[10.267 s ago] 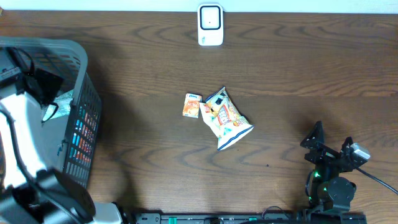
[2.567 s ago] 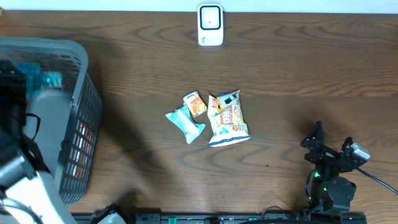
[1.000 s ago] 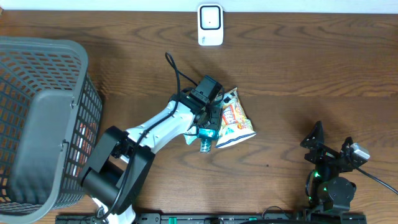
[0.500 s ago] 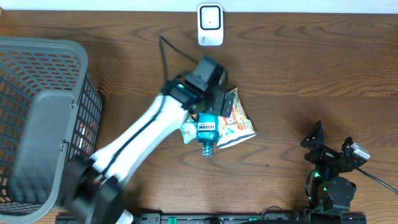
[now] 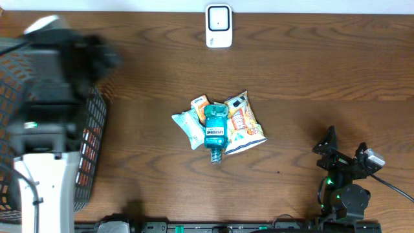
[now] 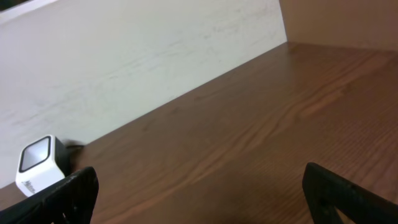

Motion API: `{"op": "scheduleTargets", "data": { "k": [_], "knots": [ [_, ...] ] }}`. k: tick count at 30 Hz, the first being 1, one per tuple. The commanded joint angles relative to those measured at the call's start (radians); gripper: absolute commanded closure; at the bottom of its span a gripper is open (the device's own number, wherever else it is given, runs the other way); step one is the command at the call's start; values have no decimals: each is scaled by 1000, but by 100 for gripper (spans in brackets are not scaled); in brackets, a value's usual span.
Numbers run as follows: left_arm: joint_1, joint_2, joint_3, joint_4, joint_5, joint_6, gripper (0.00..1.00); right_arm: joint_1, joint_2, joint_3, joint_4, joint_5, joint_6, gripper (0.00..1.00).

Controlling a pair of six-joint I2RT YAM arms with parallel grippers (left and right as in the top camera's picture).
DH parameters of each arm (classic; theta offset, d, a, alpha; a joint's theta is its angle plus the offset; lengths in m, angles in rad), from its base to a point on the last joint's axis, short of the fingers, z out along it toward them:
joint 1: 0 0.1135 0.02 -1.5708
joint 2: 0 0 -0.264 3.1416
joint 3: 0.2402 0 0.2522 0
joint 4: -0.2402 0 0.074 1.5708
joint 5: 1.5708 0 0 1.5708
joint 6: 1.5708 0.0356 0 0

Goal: Scan the item barcode
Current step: 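Release the mouthwash on the pile and return the left gripper to the basket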

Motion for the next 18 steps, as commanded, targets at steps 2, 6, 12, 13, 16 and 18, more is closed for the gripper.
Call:
{"op": "scheduleTargets", "data": {
  "k": [2, 6, 12, 13, 16, 18],
  "knots": [
    [300, 17, -7, -152, -39, -537, 2, 6, -5, -1, -3, 8, 11, 1],
    [477, 69, -47, -292, 35, -900, 2, 6, -5, -1, -3, 8, 11, 1],
    [565, 215, -111, -309, 170, -965, 2, 6, -5, -1, -3, 8, 11, 1],
    [565, 238, -122, -309, 171, -974, 2, 6, -5, -1, -3, 8, 11, 1],
    [565, 311, -164, -309, 192, -1009, 2, 6, -5, -1, -3, 8, 11, 1],
    [565, 352, -201, -309, 217, -1051, 2, 6, -5, -1, -3, 8, 11, 1]
  ]
}}
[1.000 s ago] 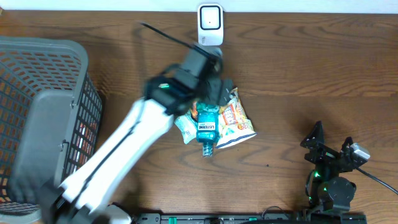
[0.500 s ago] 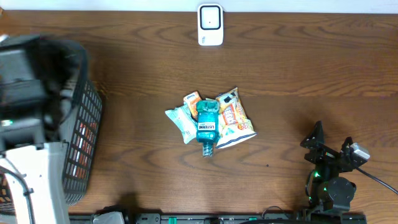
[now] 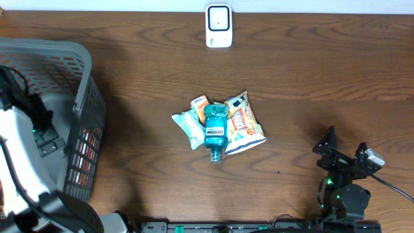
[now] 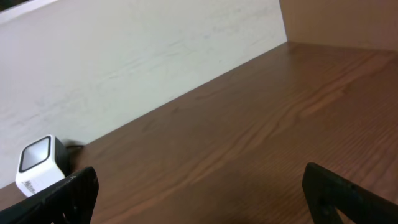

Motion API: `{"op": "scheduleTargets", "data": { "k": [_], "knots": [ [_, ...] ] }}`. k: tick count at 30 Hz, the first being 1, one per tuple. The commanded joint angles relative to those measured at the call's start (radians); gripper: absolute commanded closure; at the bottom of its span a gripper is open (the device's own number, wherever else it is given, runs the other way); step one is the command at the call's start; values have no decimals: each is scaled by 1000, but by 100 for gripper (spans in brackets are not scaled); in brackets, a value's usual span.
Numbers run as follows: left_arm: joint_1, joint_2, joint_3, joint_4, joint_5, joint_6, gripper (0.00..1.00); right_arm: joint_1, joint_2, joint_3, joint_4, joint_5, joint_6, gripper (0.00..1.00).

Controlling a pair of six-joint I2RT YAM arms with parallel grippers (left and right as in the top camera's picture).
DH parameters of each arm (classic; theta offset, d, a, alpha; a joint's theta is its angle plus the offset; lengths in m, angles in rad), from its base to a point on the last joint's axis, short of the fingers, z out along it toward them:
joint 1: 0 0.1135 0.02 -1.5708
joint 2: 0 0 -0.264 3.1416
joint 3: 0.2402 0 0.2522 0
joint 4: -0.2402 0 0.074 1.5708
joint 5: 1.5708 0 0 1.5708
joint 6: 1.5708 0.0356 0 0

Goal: Scan the item barcode
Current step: 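Release the mouthwash on the pile and return the left gripper to the basket, then grasp the red snack bar in the basket with the left gripper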

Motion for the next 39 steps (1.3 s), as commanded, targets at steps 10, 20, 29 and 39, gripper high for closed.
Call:
{"op": "scheduleTargets", "data": {
  "k": [10, 20, 29, 39],
  "knots": [
    [4, 169, -201, 96, 77, -128, 2, 6, -5, -1, -3, 8, 11, 1],
    [2, 177, -391, 290, 103, -127, 2, 6, -5, -1, -3, 8, 11, 1],
    [2, 177, -492, 480, -34, -2, 1, 6, -5, -1, -3, 8, 11, 1],
    [11, 103, -407, 715, -69, 438, 1, 6, -5, -1, -3, 8, 11, 1]
  ]
}}
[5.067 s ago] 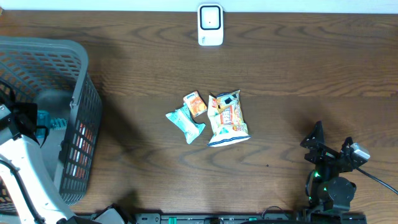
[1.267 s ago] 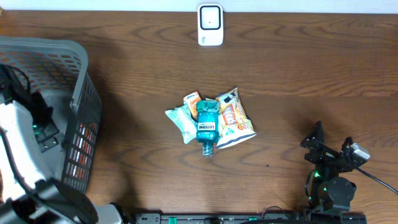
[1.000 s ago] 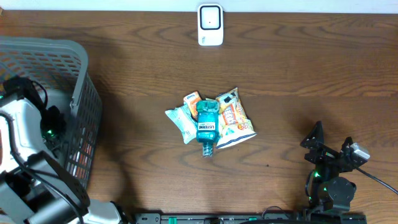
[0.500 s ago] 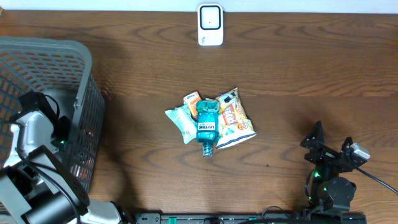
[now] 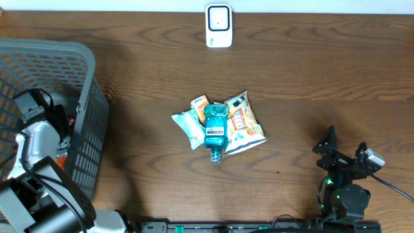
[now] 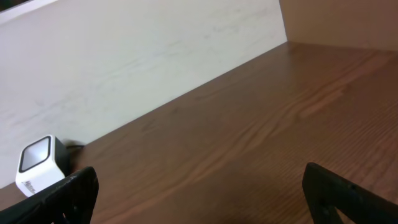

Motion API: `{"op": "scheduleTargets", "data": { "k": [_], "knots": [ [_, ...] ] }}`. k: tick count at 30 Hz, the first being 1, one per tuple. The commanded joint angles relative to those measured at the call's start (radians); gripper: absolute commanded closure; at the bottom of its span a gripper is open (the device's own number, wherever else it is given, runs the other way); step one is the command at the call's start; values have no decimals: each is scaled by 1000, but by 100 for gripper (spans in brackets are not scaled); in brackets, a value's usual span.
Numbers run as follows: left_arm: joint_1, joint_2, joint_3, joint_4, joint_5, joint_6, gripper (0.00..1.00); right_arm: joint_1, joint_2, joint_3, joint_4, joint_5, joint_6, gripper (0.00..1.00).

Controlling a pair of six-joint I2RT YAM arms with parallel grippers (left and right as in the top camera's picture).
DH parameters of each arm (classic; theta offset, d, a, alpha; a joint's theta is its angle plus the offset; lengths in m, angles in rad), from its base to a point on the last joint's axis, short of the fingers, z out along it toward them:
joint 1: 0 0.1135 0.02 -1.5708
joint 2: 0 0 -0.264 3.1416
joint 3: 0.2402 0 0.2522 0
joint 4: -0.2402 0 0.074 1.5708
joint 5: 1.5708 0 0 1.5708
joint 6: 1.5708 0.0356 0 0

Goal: Scan the item barcode
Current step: 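Grasp the red snack bar in the basket with the left gripper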

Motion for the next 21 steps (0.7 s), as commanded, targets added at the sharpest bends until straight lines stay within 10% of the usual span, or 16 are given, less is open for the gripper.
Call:
{"op": "scheduleTargets", "data": {
  "k": [1, 9, 21],
  "knots": [
    [10, -21, 32, -4, -27, 200, 1, 6, -5, -1, -3, 8, 11, 1],
    [10, -155, 39, -114, -18, 204, 0, 6, -5, -1, -3, 8, 11, 1],
    [10, -128, 31, -263, 42, -238, 0, 6, -5, -1, -3, 8, 11, 1]
  ]
}}
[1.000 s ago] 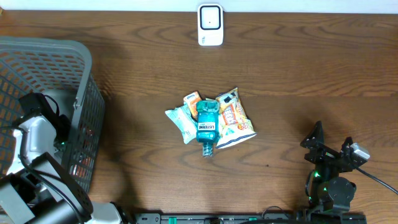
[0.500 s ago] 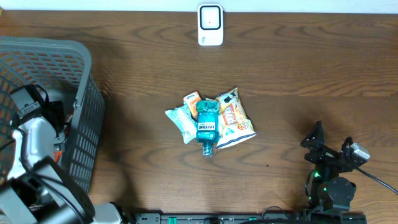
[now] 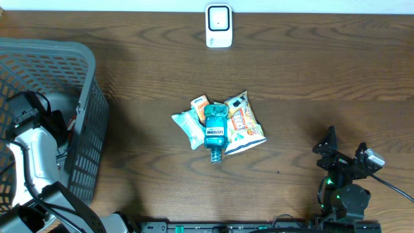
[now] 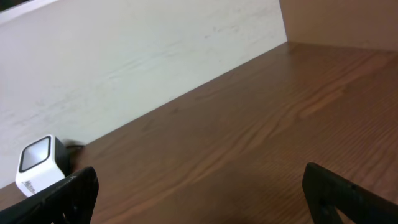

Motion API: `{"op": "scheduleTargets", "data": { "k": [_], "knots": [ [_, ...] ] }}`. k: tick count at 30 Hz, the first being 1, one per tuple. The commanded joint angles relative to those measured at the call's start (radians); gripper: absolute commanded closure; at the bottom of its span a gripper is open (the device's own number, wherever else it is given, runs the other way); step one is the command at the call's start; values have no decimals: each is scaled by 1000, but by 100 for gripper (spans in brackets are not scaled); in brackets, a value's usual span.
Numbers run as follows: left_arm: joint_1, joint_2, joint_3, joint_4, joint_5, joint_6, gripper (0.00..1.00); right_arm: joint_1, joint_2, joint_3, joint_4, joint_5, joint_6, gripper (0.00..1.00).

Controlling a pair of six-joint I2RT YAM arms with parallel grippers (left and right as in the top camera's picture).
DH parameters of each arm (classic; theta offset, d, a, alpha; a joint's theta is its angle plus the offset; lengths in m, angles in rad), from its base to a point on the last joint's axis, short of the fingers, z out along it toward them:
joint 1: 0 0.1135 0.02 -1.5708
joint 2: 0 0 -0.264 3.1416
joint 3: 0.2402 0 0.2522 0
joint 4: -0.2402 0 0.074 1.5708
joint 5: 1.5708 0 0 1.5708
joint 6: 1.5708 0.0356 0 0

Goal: Scan the item barcode
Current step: 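Grasp the red snack bar in the basket with the left gripper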

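A white barcode scanner stands at the table's far edge; the right wrist view shows it at the lower left. Mid-table lies a pile: a teal Listerine bottle on top of snack packets. My left arm reaches down into the grey basket; its fingers are hidden there. My right gripper rests near the front right, open and empty, far from the pile.
The basket fills the left side of the table. A pale packet and a small orange item lie against the bottle. Bare brown wood lies between the pile and the scanner, and a white wall runs behind.
My left arm has shifted a little inside the basket, its black wrist now slightly lower. The orange thing seen beside it in the basket is hidden. Pile and right arm unchanged.
My left arm was first a large blur high over the basket. Then it hung lower over the basket's left part, then stood down inside the basket, where it still is. The pile, the scanner and my right gripper have kept their places throughout.
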Motion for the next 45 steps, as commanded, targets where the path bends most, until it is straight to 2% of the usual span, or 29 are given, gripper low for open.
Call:
{"op": "scheduleTargets", "data": {
  "k": [1, 7, 16, 17, 18, 19, 22, 27, 30, 34, 39, 45],
  "knots": [
    [5, 27, 3, -4, 35, -166, 0, 6, -5, -1, -3, 8, 11, 1],
    [5, 104, 3, -4, 85, -236, 1, 6, -5, -1, -3, 8, 11, 1],
    [11, 253, 3, -14, 90, -257, 2, 6, -5, -1, -3, 8, 11, 1],
    [11, 264, 3, -27, 95, -257, 6, 6, -5, -1, -3, 8, 11, 1],
    [11, 278, 3, -45, 98, -256, 36, 6, -5, -1, -3, 8, 11, 1],
    [11, 286, 3, -58, 98, -242, 56, 6, -5, -1, -3, 8, 11, 1],
    [12, 291, 3, -68, 89, -149, 92, 6, -5, -1, -3, 8, 11, 1],
    [18, 258, 13, -53, 60, 21, 93, 6, -5, -1, -3, 8, 11, 1],
    [19, 175, 66, -37, 60, 189, 93, 6, -5, -1, -3, 8, 11, 1],
    [19, 22, 145, -41, 70, 322, 93, 6, -5, -1, -3, 8, 11, 1],
    [15, -251, 187, -27, 111, 348, 93, 6, -5, -1, -3, 8, 11, 1],
    [-74, -504, 187, 95, 332, 442, 93, 6, -5, -1, -3, 8, 11, 1]
  ]
}}
